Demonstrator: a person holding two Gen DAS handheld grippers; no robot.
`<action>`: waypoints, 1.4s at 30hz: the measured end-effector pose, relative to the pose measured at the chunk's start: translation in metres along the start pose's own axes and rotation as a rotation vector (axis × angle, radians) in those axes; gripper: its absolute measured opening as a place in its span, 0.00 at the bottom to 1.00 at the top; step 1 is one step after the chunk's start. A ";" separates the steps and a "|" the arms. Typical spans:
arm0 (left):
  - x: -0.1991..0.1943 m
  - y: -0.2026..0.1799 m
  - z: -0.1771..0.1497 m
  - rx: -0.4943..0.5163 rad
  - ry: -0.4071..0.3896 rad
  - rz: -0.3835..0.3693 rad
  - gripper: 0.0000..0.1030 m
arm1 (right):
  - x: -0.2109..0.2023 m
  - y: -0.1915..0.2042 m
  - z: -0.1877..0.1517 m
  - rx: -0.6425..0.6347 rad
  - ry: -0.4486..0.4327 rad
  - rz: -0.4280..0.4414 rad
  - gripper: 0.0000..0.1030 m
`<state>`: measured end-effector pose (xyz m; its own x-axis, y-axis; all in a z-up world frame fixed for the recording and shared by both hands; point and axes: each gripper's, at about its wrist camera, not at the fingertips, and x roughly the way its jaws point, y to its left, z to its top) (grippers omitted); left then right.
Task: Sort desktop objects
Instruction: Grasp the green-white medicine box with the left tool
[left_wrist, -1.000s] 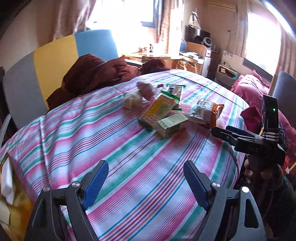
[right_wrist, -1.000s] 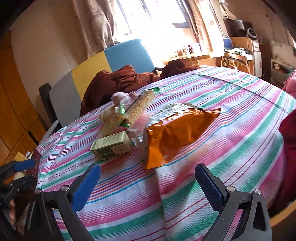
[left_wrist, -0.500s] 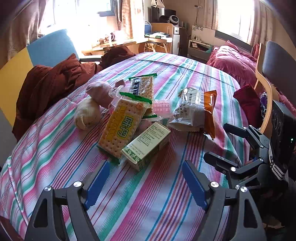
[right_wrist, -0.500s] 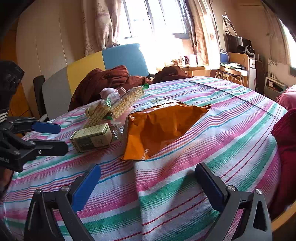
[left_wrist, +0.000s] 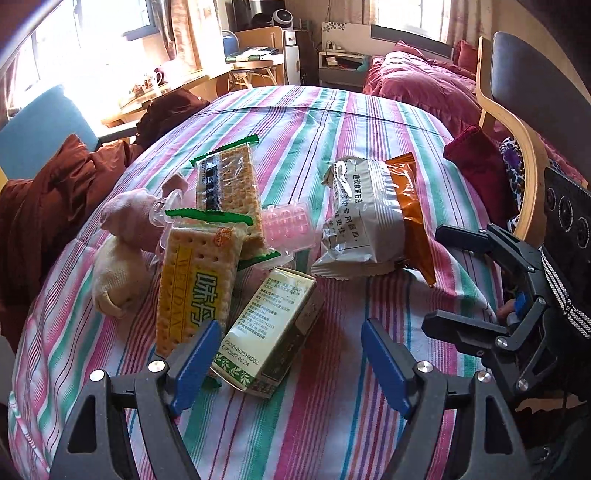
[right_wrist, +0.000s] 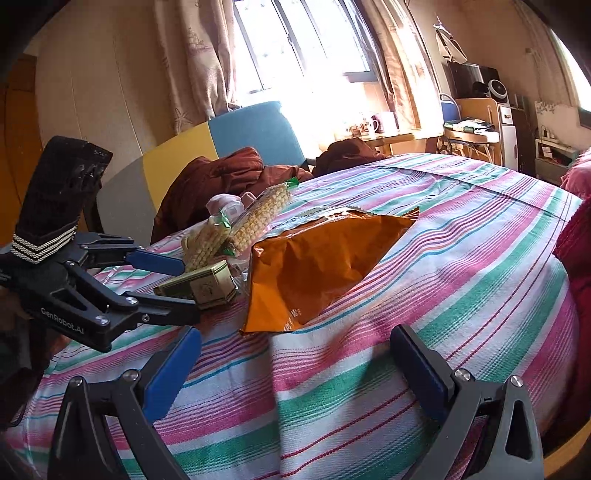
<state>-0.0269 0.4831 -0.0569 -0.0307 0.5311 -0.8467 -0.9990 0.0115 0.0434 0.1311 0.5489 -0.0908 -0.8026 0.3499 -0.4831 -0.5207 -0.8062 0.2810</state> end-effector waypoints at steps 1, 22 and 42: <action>0.000 0.002 0.002 -0.001 0.000 -0.012 0.77 | 0.000 0.000 0.000 0.002 -0.001 0.002 1.00; 0.018 -0.001 -0.014 -0.083 0.049 -0.058 0.61 | -0.001 0.001 -0.002 -0.005 -0.005 -0.002 1.00; -0.071 -0.011 -0.143 -0.527 -0.111 0.190 0.29 | 0.006 0.012 0.005 -0.094 0.095 -0.065 1.00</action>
<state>-0.0183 0.3239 -0.0727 -0.2366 0.5690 -0.7876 -0.8583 -0.5023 -0.1050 0.1180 0.5437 -0.0860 -0.7343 0.3597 -0.5757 -0.5378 -0.8258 0.1700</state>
